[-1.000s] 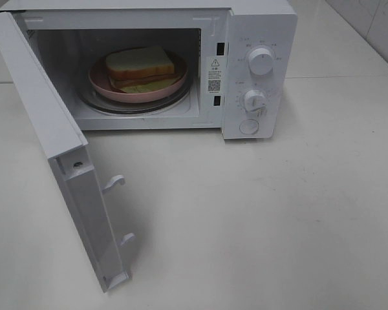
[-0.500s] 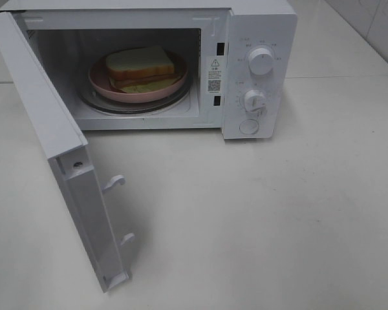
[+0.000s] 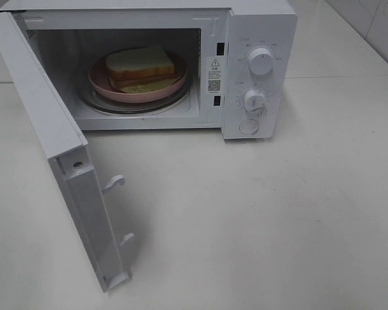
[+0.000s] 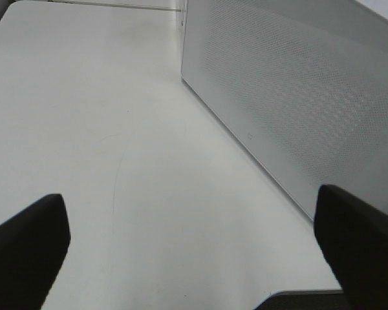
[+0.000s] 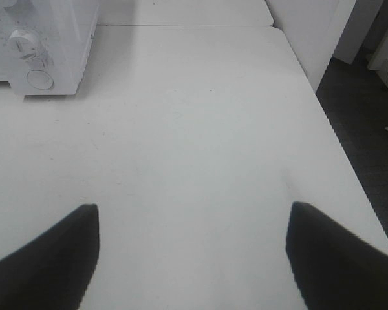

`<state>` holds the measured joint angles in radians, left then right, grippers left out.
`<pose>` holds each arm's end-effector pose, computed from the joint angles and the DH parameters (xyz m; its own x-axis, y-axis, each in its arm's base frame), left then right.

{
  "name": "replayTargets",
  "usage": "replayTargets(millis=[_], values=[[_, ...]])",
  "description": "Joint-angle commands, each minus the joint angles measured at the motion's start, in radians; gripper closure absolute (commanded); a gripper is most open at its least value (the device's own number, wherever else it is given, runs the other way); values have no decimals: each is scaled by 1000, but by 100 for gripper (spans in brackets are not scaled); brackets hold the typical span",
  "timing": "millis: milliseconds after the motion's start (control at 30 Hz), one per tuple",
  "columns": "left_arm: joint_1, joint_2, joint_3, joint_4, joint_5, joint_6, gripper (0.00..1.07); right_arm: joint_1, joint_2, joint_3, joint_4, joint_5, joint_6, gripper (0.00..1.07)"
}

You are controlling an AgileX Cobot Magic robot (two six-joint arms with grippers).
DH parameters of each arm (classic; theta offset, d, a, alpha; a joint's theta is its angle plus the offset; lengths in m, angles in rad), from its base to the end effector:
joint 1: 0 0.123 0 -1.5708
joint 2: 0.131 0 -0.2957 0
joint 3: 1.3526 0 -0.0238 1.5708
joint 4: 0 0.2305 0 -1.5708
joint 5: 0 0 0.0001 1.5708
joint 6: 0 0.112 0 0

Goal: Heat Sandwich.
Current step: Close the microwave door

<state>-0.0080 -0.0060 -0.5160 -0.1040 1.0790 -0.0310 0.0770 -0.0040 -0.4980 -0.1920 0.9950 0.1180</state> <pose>-0.0185 -0.0101 0.2609 -0.4564 -0.0762 -0.8865 0.0532 0.9922 -0.1127 -0.0116 -0.0189 0.2655 -0.3849 -0.0173 -0.9228 0.0761 0.9958 -0.0504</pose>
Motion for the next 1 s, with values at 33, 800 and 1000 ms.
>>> replayTargets(millis=[33,800,1000], values=[[3,-7,2,-6,-13,-1,9,-8,-27,0,-3,-3,-8,31],[3,206,-40,16,-257,-5,47,-8,-27,0,-3,-3,-8,31],[3,330,-40,18,-317,-5,71,-8,-27,0,-3,-3,-8,31]])
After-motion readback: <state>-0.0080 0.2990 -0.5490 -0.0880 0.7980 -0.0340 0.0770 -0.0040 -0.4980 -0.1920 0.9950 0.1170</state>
